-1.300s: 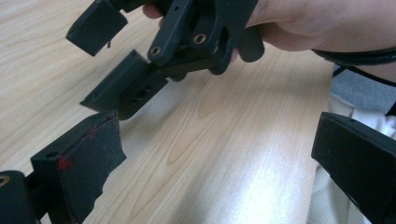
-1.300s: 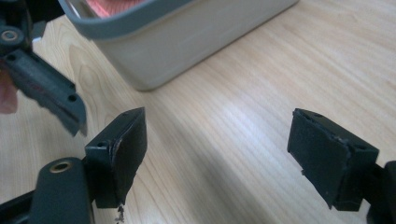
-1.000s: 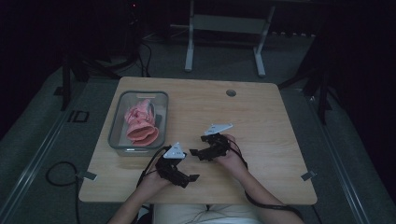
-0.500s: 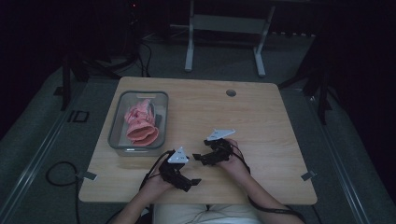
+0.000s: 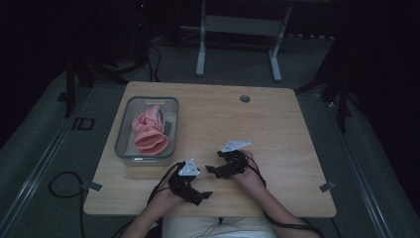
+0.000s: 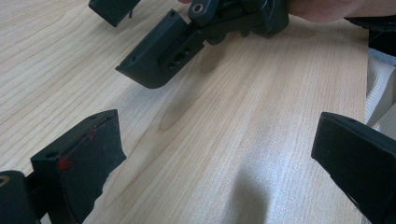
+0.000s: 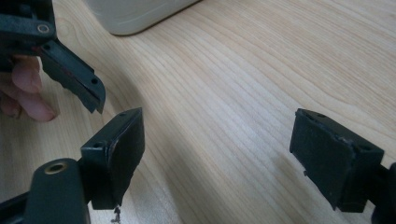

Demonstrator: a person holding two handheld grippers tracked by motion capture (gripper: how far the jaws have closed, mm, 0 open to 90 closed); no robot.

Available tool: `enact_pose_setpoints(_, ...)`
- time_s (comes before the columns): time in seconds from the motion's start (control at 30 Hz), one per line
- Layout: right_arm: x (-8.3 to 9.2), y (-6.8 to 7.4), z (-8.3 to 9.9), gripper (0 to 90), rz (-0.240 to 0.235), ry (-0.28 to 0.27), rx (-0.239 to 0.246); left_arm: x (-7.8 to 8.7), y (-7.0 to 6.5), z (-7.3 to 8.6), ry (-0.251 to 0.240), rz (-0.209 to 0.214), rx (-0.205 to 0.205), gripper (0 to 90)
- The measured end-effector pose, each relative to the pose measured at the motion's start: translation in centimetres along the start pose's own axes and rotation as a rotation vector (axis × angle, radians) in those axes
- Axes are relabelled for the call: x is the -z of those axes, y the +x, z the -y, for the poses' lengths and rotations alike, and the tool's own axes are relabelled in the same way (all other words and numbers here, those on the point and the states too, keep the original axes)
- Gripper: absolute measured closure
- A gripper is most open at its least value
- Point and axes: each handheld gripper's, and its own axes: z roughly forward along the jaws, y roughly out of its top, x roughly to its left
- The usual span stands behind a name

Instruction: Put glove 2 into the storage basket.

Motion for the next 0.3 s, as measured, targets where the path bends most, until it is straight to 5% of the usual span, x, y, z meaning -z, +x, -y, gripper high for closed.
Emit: enact_pose_setpoints(0.3, -0.16, 0.13, 0.18, 17.9, 0.007, 0.008, 0.013, 0.11, 0.18, 0.29, -0.01, 0.011, 0.015, 1.5)
